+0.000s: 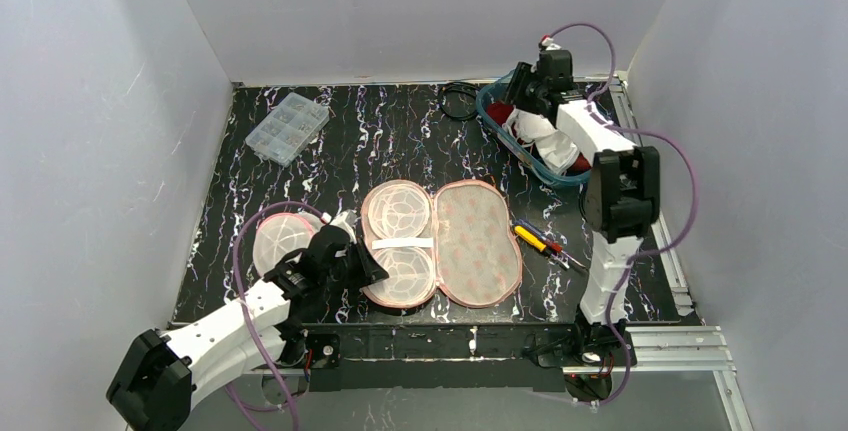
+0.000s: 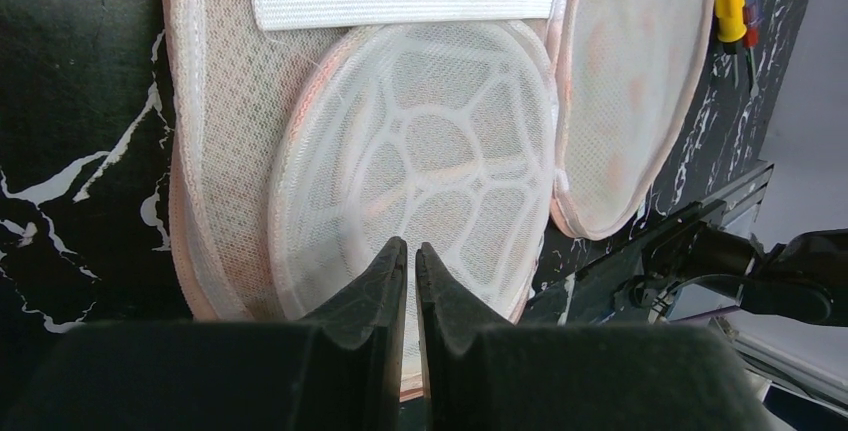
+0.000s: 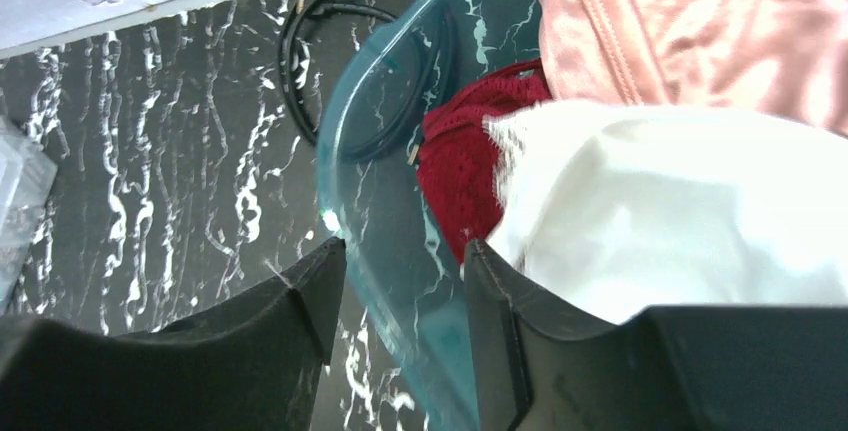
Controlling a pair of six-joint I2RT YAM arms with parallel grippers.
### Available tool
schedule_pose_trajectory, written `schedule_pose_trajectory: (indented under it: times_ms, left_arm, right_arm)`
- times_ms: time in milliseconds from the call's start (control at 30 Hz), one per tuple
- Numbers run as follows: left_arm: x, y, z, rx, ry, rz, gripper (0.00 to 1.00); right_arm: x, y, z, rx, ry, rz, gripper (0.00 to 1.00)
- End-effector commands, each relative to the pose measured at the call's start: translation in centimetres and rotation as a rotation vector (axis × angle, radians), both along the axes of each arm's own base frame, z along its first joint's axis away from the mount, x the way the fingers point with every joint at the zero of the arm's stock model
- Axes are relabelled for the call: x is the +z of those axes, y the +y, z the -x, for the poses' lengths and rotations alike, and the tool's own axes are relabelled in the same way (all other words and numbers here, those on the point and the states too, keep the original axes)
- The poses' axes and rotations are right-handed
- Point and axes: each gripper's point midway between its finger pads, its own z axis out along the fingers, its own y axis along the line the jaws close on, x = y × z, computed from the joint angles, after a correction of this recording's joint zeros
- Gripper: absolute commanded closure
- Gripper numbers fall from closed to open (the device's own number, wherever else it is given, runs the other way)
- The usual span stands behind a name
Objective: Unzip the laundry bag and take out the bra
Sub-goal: Place the bra in the bin.
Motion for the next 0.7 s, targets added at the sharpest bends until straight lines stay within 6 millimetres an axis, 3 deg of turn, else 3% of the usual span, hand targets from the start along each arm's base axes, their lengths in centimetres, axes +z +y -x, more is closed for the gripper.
schedule_pose_trajectory:
  times_ms: [0,133,233,333,500,667]
  left_arm:
    - [1.8,-0.5,-0.5,-0.003,-0.046,0.038,0.93]
    - [2.4,-0.4,-0.4,-0.003,-0.069,0.055,0.93]
    - [2.6,-0.4,-0.3,-0.003,-0.08,0.066,0.92]
    - [2.7,-0.5,-0.2,-0.011,-0.077,0.072,0.92]
    - [2.9,-0.6,0.0,-0.018,-0.083,0.085,0.92]
    - [3.0,-0.6,0.1,-0.017,-0.086,0.092,0.92]
  right_arm:
    - [9.4,-3.0,2.3,-0.101,-0.215,0.042,0.43]
    - [8.9,-8.2,6.9,-0.329,-0.255,0.062,0.4]
    - [6.6,-10.9,11.3,-0.432,-0.235,0.107,0.33]
    - [5.6,-12.5,13.8,-0.482,-0.215,0.143,0.31]
    - [3.1,-14.0,16.1,-0.519,-0.158,0.191,0.3]
    - [0.3,-14.7,16.2,-0.512,-0.085,0.23,0.31]
